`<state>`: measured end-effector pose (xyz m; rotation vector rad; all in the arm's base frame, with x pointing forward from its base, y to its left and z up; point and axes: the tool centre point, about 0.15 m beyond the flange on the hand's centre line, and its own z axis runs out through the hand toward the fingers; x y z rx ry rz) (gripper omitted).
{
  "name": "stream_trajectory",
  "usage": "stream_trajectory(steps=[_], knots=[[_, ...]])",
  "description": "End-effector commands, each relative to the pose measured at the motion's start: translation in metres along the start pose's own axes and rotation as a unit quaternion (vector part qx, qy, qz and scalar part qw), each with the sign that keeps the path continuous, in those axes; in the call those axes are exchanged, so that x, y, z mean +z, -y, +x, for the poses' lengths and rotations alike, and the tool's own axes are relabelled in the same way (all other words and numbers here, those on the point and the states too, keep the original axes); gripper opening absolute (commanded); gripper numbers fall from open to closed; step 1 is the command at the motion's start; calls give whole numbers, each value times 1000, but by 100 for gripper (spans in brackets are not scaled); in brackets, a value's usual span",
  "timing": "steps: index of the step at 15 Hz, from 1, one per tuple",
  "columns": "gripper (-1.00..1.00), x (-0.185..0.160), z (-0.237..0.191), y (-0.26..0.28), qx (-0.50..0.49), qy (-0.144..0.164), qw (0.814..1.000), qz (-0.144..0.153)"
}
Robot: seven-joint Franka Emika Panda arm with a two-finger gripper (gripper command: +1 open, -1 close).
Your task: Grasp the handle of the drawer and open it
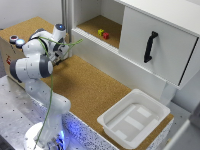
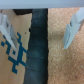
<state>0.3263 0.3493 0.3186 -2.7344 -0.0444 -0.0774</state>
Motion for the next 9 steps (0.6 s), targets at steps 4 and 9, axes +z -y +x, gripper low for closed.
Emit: stream_trajectory(steps=[4,9], knots=[[-100,23,7,-4,-2,18,999,45],[-100,29,11,-5,-7,19,998,55]])
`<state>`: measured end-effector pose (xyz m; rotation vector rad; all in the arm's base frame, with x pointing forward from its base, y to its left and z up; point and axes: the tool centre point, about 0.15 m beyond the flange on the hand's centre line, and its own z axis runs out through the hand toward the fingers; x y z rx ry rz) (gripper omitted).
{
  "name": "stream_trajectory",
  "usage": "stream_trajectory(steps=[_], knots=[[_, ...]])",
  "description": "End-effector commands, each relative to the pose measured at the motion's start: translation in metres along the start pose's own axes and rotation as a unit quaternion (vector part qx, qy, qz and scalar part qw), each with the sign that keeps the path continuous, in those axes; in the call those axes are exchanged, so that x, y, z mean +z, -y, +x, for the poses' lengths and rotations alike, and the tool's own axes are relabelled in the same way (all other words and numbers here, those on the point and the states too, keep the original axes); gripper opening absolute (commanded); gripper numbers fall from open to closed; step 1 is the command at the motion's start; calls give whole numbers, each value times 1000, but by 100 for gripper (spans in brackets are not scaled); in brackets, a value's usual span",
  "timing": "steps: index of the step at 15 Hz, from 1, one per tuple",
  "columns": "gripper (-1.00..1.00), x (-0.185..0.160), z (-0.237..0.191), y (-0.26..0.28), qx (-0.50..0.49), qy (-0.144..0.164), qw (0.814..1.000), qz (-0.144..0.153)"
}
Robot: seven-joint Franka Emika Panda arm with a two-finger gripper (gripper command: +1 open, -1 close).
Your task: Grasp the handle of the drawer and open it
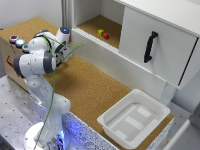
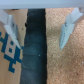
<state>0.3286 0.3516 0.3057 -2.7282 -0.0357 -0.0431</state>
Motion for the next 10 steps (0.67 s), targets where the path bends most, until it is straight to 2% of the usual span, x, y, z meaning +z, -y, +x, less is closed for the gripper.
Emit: stream_trajectory(steps=[1,10], knots=[[-100,17,11,0,-23,6,998,55],[-100,14,11,-37,-3,12,999,41]])
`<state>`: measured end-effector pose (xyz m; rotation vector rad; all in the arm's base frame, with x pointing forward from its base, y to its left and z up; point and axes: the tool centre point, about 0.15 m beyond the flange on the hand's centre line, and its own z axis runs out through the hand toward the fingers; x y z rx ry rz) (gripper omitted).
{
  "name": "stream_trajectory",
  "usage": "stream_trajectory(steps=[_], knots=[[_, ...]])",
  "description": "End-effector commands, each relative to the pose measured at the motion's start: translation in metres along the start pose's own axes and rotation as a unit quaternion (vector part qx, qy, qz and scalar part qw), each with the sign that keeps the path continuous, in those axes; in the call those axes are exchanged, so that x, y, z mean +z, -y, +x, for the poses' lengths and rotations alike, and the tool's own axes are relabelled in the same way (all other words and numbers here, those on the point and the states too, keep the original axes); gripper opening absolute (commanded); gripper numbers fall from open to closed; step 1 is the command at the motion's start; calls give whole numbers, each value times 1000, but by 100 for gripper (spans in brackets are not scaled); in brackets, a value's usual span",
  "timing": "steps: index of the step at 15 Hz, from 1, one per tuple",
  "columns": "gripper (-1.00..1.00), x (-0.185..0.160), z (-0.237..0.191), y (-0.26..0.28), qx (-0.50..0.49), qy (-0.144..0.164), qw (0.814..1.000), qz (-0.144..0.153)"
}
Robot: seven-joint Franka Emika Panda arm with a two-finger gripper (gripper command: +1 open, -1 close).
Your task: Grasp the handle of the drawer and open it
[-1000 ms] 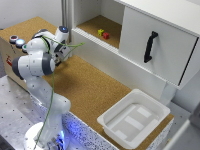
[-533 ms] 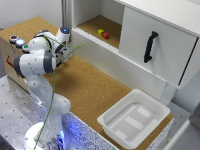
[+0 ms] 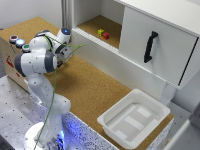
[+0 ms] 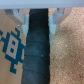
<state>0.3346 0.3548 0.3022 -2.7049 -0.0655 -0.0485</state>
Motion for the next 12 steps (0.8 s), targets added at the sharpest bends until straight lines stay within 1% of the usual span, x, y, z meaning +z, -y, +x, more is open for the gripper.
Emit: stream_trajectory(steps=[1,4,8,12], knots=[[-100,6,4,-44,11,11,1000,26],[-100,6,5,-68,21,10,1000,13],[-100,-2,11,-104,39,1,999,-3],[-100,-4,15,-142,58,-6,998,-33]])
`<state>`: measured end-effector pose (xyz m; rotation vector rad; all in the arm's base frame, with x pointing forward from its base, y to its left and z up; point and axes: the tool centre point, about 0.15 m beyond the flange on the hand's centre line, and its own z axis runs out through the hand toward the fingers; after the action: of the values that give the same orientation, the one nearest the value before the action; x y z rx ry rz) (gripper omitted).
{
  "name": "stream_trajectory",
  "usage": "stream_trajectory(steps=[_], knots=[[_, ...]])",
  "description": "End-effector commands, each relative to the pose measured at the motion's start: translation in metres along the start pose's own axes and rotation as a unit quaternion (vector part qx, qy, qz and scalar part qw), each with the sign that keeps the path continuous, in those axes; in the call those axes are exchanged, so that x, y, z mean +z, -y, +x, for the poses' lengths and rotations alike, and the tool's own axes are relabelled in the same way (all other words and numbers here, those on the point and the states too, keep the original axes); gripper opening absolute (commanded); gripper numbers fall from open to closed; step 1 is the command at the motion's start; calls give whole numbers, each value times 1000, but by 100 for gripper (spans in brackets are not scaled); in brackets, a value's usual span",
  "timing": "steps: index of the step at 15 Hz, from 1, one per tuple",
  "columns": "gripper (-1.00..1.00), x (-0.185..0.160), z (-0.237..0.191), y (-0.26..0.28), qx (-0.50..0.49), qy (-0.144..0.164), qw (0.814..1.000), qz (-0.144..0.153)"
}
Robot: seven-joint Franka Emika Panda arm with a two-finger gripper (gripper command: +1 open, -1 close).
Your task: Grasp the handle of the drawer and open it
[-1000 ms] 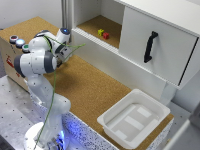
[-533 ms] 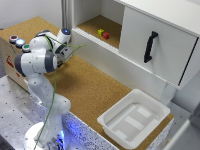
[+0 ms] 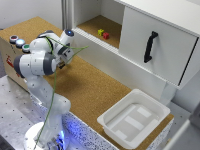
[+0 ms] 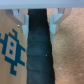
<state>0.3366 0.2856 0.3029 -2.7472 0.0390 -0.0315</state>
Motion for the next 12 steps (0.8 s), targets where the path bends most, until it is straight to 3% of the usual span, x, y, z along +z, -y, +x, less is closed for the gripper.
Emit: stream_trajectory(steps=[1,12], knots=[[-100,29,24,-90,30,-5,999,-15],[-100,-7,48,-178,84,-43,995,-38]])
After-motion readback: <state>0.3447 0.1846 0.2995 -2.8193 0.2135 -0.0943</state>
